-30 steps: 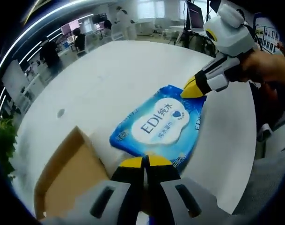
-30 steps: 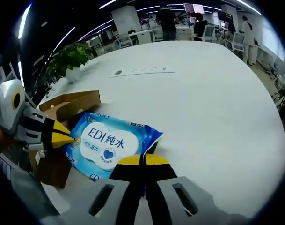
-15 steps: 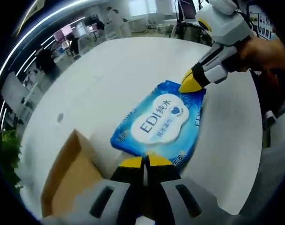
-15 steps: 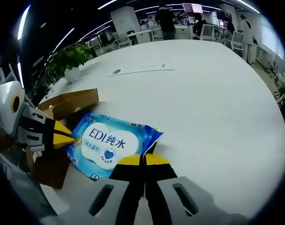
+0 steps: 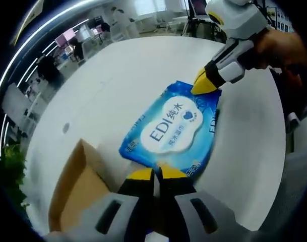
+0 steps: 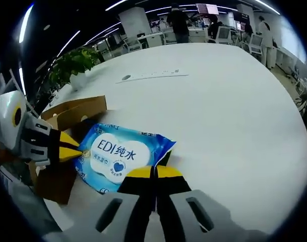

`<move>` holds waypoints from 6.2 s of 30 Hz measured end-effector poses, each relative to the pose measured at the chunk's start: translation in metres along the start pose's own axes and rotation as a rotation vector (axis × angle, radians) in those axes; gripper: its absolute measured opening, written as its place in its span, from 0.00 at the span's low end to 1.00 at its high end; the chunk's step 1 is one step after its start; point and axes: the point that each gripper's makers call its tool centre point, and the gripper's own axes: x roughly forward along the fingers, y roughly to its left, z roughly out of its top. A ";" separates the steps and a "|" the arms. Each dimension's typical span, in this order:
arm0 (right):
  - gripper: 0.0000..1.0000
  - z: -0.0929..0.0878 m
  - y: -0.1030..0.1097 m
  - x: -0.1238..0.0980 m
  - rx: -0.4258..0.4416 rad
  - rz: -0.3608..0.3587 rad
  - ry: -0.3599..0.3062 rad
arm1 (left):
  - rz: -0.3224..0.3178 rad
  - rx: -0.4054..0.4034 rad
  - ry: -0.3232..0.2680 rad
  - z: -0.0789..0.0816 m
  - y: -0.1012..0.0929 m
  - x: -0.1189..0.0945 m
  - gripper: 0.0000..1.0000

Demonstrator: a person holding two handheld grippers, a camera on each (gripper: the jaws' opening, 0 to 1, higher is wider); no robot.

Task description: Operate the shoe box by opening the lid, removing the specified soft item, and placing it in the target area until the item is outside and the box remains undamaged.

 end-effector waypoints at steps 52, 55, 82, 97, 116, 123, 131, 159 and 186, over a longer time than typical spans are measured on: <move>0.31 0.022 0.077 -0.086 -0.282 0.061 -0.062 | -0.096 -0.213 -0.137 -0.031 0.017 -0.093 0.26; 0.32 0.022 0.086 -0.086 -0.301 0.074 -0.064 | -0.093 -0.219 -0.134 -0.040 0.022 -0.099 0.26; 0.31 0.020 0.180 -0.055 -0.483 0.255 -0.039 | -0.191 -0.149 -0.161 -0.086 0.021 -0.115 0.21; 0.25 0.013 0.211 -0.028 -0.574 0.310 0.001 | -0.318 -0.002 -0.139 -0.098 0.009 -0.100 0.23; 0.17 -0.002 0.241 0.020 -0.683 0.357 0.065 | -0.412 0.118 -0.008 -0.123 0.014 -0.078 0.13; 0.11 -0.006 0.251 0.035 -0.727 0.357 0.090 | -0.413 0.143 0.001 -0.130 0.019 -0.078 0.03; 0.00 -0.011 0.247 0.043 -0.751 0.323 0.119 | -0.383 0.116 -0.006 -0.134 0.025 -0.084 0.00; 0.00 0.032 0.276 0.004 -0.765 0.361 -0.010 | -0.254 0.118 -0.080 -0.111 0.047 -0.148 0.00; 0.00 0.076 0.278 -0.064 -0.824 0.373 -0.106 | -0.189 0.128 -0.178 -0.056 0.038 -0.206 0.00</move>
